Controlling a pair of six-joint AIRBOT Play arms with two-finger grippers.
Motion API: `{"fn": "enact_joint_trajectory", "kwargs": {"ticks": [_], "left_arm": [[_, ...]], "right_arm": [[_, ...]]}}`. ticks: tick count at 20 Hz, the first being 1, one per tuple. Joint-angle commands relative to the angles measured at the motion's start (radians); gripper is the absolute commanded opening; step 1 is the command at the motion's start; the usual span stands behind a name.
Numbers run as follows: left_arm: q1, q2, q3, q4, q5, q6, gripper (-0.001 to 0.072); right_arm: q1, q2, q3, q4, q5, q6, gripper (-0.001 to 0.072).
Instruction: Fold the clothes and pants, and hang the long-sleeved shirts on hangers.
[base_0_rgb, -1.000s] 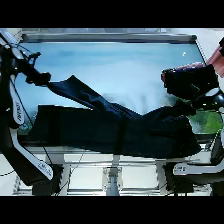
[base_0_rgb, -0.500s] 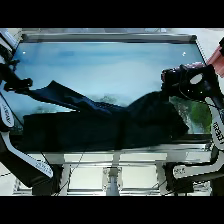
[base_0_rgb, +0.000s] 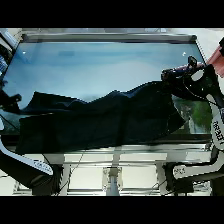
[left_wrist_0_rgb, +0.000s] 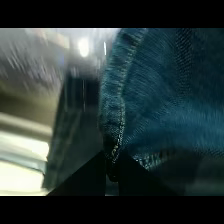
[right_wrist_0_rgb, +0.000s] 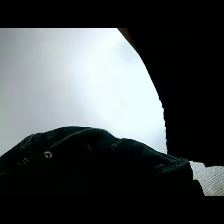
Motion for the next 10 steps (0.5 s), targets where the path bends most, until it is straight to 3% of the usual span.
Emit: {"fn": "enact_joint_trajectory", "kwargs": {"ticks": [1, 2, 7, 10], "left_arm": [[0.011, 0.004, -0.162, -0.023, -0.037, 0.039, 0.015], [0.011, 0.003, -0.17, -0.039, -0.035, 0.045, 0.0292], [0.032, 0.05, -0.048, -0.193, 0.082, 0.092, 0.0302], [0.026, 0.085, 0.058, -0.403, 0.283, 0.24, 0.0303]], "right_arm": [[0.001, 0.0, 0.002, -0.006, 0.011, 0.01, 0.004], [0.001, 0.0, 0.002, -0.007, 0.015, 0.007, 0.0041], [0.001, 0.0, 0.002, -0.016, 0.042, -0.001, 0.004], [0.001, 0.0, 0.002, -0.017, 0.079, -0.005, 0.004]]}}
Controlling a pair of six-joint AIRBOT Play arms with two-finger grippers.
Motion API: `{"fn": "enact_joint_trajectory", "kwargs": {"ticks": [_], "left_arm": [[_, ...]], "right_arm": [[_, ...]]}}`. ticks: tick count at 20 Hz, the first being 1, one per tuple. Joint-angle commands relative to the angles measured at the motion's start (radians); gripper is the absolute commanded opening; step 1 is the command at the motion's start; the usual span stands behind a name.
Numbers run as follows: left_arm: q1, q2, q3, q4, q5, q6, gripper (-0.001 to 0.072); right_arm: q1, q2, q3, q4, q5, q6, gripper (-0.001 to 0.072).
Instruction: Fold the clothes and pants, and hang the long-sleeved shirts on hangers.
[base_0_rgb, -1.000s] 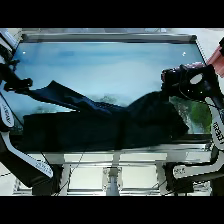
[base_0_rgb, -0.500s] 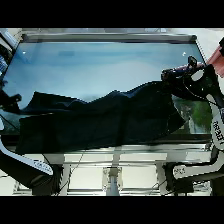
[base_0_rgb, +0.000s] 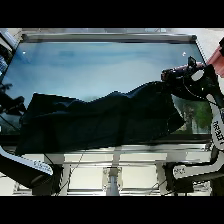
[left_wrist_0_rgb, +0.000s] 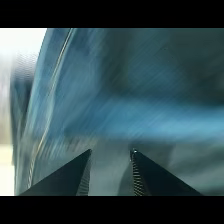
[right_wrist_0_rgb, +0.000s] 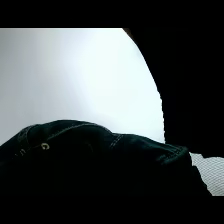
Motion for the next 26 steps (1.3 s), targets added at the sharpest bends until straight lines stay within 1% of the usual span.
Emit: {"fn": "enact_joint_trajectory", "kwargs": {"ticks": [1, 3, 4, 6, 8, 9, 14, 16, 19, 20, 22, 23, 26], "left_arm": [[-0.013, 0.029, 0.092, -0.182, 0.236, 0.127, 0.0302], [-0.046, 0.019, 0.095, -0.13, 0.376, 0.13, 0.0304], [-0.06, 0.005, 0.095, -0.107, 0.424, 0.13, 0.0305], [-0.081, -0.044, 0.1, -0.074, 0.472, 0.146, 0.0305], [-0.092, -0.105, 0.1, -0.051, 0.475, 0.148, 0.031], [-0.092, -0.133, 0.1, -0.048, 0.475, 0.148, 0.0365], [-0.087, -0.212, 0.101, -0.05, 0.501, 0.153, 0.0366], [-0.087, -0.216, 0.101, -0.056, 0.509, 0.182, 0.0365], [-0.087, -0.216, 0.101, -0.057, 0.506, 0.186, 0.0364], [-0.087, -0.217, 0.101, -0.071, 0.5, 0.2, 0.0364], [-0.087, -0.217, 0.101, -0.072, 0.494, 0.2, 0.0355], [-0.087, -0.217, 0.101, -0.072, 0.488, 0.201, 0.0337], [-0.089, -0.219, 0.101, -0.072, 0.456, 0.226, 0.0252]], "right_arm": [[0.001, 0.0, 0.001, -0.002, 0.053, -0.006, 0.004], [0.001, 0.0, 0.001, -0.002, 0.092, -0.006, 0.004], [0.001, 0.0, 0.001, -0.002, 0.113, -0.006, 0.004], [0.001, 0.0, 0.001, -0.002, 0.153, -0.006, 0.004], [0.001, 0.0, 0.001, 0.002, 0.177, -0.005, 0.004], [0.001, 0.0, 0.001, 0.003, 0.185, -0.005, 0.004], [0.002, 0.0, 0.001, 0.008, 0.207, -0.005, 0.004], [0.001, 0.0, 0.001, 0.008, 0.206, -0.005, 0.0041], [0.001, 0.0, 0.001, 0.008, 0.202, -0.005, 0.0041], [0.001, 0.0, 0.001, 0.008, 0.203, -0.005, 0.004], [0.001, 0.0, 0.001, 0.008, 0.203, -0.005, 0.0041], [0.001, 0.0, 0.001, 0.008, 0.203, -0.005, 0.0041], [0.001, 0.0, 0.001, 0.008, 0.203, -0.005, 0.004]]}}
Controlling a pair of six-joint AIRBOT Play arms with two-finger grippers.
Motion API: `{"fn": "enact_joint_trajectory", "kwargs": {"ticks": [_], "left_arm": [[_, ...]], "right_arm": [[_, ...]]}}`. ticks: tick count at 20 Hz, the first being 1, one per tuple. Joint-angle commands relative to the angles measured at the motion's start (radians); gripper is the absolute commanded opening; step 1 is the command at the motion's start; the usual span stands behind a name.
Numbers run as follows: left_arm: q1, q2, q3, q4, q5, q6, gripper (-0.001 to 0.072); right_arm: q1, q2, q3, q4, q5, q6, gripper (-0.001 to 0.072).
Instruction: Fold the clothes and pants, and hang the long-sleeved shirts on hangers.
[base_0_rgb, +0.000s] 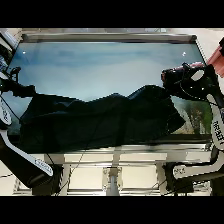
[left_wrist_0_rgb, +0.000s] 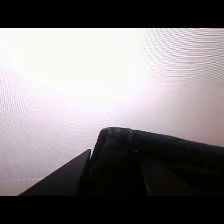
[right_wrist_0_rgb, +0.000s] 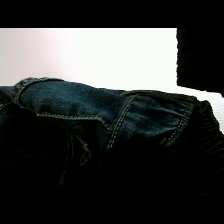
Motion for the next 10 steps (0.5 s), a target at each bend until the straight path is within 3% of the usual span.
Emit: {"fn": "enact_joint_trajectory", "kwargs": {"ticks": [1, 3, 4, 10], "left_arm": [[-0.003, -0.003, 0.001, -0.004, -0.037, 0.026, 0.0226], [-0.004, -0.003, 0.001, -0.007, -0.058, 0.024, 0.014], [-0.004, 0.0, 0.001, -0.01, -0.076, 0.03, 0.0041], [-0.001, 0.182, 0.001, 0.111, -0.048, 0.032, 0.0037]], "right_arm": [[0.001, 0.0, 0.0, 0.001, 0.002, 0.0, 0.0041], [0.001, 0.0, 0.0, 0.002, 0.011, 0.0, 0.004], [0.001, 0.0, 0.0, 0.003, 0.018, 0.0, 0.004], [0.003, 0.002, 0.001, 0.082, 0.066, -0.053, 0.004]]}}
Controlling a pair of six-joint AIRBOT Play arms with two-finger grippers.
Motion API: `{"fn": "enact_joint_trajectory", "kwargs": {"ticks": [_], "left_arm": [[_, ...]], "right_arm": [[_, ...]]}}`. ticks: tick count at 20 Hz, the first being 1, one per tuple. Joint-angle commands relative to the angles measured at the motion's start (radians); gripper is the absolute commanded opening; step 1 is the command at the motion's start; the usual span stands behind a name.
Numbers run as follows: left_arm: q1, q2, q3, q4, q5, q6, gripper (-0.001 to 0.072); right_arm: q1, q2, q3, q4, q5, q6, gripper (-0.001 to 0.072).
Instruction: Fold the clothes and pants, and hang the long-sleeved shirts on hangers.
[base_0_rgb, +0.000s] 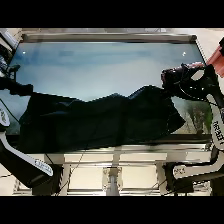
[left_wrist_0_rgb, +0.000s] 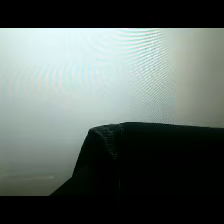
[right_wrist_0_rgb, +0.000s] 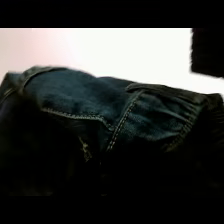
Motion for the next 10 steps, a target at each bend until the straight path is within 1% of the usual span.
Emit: {"fn": "enact_joint_trajectory", "kwargs": {"ticks": [1, 3, 4, 6, 8, 10], "left_arm": [[0.008, 0.135, 0.001, 0.095, 0.048, -0.003, 0.0037], [0.036, 0.238, 0.001, 0.119, 0.145, -0.054, 0.0036], [0.059, 0.291, 0.001, 0.119, 0.208, -0.094, 0.0036], [0.105, 0.377, 0.001, 0.118, 0.297, -0.169, 0.0036], [0.141, 0.425, 0.001, 0.118, 0.304, -0.193, 0.0036], [0.162, 0.435, 0.001, 0.119, 0.248, -0.196, 0.0036]], "right_arm": [[0.001, 0.002, 0.006, 0.056, 0.02, -0.03, 0.004], [0.001, 0.002, 0.051, 0.061, 0.045, -0.074, 0.004], [0.001, 0.002, 0.092, 0.059, 0.048, -0.09, 0.004], [-0.002, 0.002, 0.195, 0.044, 0.018, -0.091, 0.004], [-0.002, 0.002, 0.282, 0.043, -0.009, -0.101, 0.0039], [-0.001, 0.002, 0.308, 0.043, -0.024, -0.105, 0.0039]]}}
